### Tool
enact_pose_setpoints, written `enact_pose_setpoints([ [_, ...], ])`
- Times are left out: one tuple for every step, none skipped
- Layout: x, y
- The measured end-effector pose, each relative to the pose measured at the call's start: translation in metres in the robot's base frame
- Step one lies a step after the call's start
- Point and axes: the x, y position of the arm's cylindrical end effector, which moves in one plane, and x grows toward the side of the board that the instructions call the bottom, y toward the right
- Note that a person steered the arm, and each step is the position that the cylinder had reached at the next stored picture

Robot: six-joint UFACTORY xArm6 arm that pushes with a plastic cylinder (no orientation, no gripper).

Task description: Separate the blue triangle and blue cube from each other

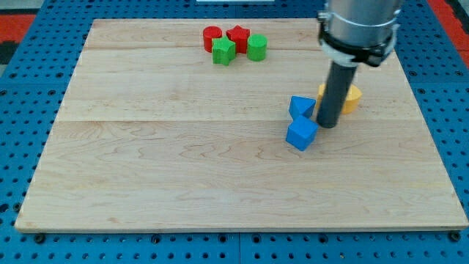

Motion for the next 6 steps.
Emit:
enact_pose_setpoints([
  [-0.005,0.016],
  [-0.005,-0.076],
  [-0.031,-0.098],
  [-0.099,-0.087],
  [-0.125,-0.105],
  [-0.115,-0.127],
])
